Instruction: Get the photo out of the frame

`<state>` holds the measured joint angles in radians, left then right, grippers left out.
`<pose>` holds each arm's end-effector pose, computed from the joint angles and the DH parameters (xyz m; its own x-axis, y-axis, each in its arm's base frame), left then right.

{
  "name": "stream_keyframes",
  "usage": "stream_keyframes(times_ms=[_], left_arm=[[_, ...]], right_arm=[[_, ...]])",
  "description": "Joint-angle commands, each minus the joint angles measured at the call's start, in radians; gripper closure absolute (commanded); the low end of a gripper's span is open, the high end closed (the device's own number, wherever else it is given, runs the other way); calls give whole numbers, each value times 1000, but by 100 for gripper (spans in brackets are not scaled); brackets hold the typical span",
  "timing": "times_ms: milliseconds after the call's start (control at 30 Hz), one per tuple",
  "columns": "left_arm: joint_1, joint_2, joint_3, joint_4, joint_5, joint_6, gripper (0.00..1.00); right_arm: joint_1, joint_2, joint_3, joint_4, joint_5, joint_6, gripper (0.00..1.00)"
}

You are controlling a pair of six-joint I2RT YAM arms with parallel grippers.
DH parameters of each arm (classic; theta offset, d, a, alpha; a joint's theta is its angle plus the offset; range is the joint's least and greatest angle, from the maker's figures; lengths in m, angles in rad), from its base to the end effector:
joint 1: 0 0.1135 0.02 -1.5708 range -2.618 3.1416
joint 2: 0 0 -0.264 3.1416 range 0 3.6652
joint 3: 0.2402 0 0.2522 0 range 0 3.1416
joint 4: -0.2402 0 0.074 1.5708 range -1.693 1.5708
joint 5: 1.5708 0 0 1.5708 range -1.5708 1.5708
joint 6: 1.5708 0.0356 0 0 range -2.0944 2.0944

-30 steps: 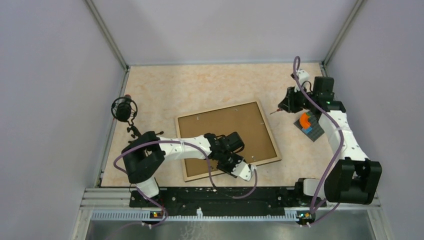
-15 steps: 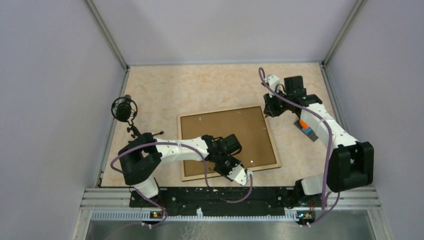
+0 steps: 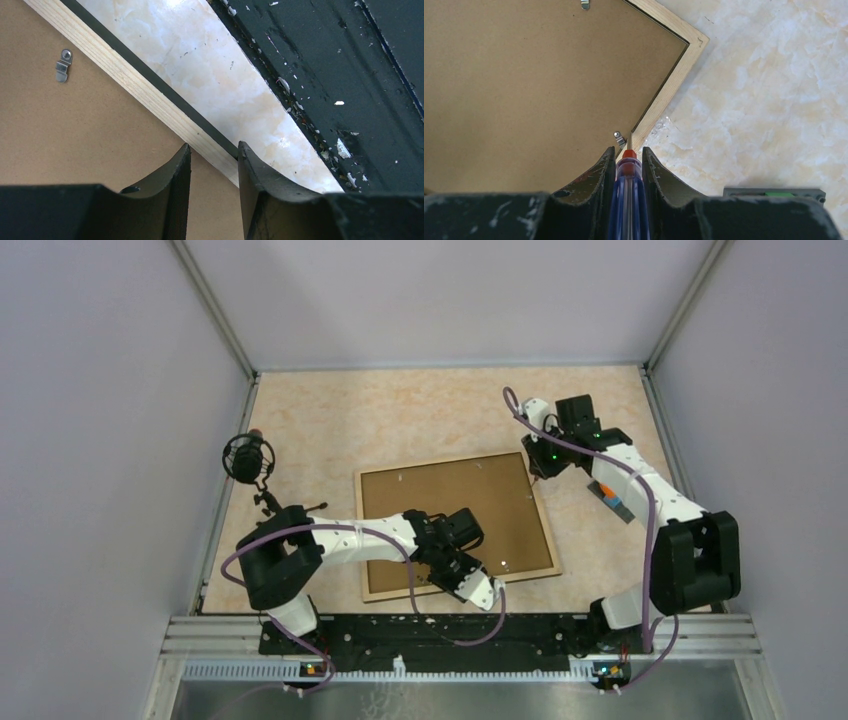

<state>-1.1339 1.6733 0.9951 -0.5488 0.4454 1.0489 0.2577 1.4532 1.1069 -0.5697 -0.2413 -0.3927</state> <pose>0.1178 -0.2884 0.1692 0.5635 0.6422 -0.5197 0.7836 -0.6147 0.0900 0.2937 0.0862 0.2629 -0.5600 -0.5319 -0.6352 -0.6521 0.7559 -0.0579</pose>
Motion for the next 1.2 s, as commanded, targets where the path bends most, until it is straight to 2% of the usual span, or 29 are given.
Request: stream_keyframes(times_ms=[0, 567, 1167], left_arm=[[-11, 55, -43, -80, -26, 37, 80], [-10, 60, -42, -72, -34, 32, 80], [-10, 62, -39, -73, -41, 32, 79]], right_arm=[[19, 10, 0, 7, 22, -20, 100], [60, 8, -31, -34, 55, -44, 100], [87, -11, -39, -75, -22, -14, 100]])
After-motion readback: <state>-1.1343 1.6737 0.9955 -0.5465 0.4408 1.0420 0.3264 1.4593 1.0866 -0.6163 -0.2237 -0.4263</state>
